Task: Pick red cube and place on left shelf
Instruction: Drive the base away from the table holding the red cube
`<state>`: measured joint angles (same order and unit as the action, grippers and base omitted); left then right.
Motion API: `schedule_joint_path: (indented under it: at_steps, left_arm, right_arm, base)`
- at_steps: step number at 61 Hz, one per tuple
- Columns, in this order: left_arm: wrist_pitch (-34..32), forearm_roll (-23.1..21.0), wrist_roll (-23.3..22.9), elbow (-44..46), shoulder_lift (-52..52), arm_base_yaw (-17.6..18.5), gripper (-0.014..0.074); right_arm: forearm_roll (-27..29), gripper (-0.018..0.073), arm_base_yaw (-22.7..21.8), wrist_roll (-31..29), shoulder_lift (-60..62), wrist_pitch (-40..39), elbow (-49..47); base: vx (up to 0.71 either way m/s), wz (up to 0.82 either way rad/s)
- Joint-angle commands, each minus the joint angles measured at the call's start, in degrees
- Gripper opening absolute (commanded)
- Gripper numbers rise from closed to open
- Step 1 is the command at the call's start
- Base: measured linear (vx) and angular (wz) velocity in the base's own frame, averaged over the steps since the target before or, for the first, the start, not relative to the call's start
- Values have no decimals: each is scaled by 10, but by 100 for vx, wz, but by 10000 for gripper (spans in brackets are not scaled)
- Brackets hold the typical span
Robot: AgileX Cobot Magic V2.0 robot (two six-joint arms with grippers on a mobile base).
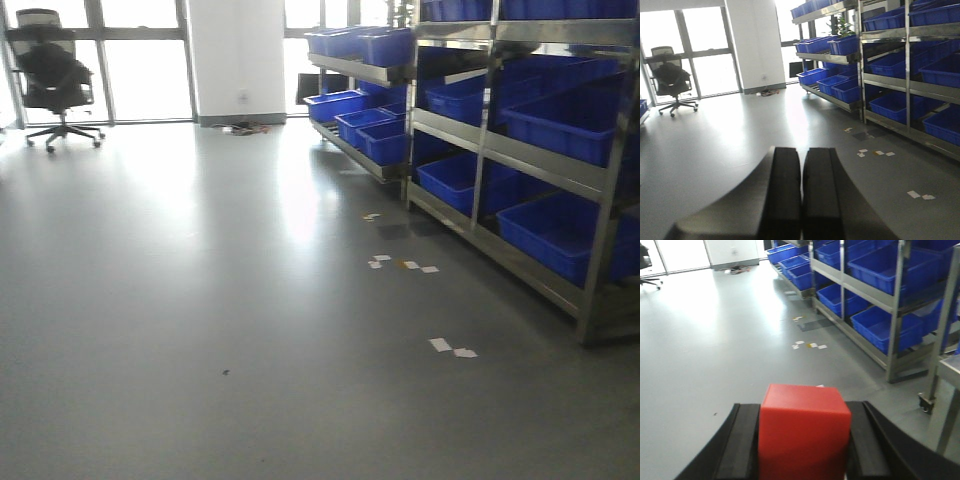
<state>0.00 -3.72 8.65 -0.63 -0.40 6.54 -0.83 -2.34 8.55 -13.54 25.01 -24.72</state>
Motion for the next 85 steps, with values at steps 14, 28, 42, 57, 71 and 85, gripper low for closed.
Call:
schedule_joint_path:
  at_steps: [14,28,42,57,71,85]
  left_arm:
    - [-48,-1,1,-13,5,3,106]
    - [-48,-1,1,-13,5,3,106]
    - [-48,-1,1,-13,5,3,106]
    - [-48,-1,1,-13,5,3,106]
    - [-48,-1,1,-13,5,3,106]
    - [-48,-1,1,-13,5,3,106]
  right_arm:
    - [-7,57,-4,-1,-7,-51,-16]
    - [-7,57,-4,-1,-7,-51,-16]
    - [-7,57,-4,-1,-7,-51,-16]
    - [-7,57,-4,-1,-7,-51,-16]
    - [-7,57,-4,-1,-7,-51,-16]
    - [-7,57,-4,-1,-7,-51,-16]
  base:
    - [-29,35]
    - [-23,33]
    - [-13,24]
    - [6,10]
    - [20,18]
    - [31,33]
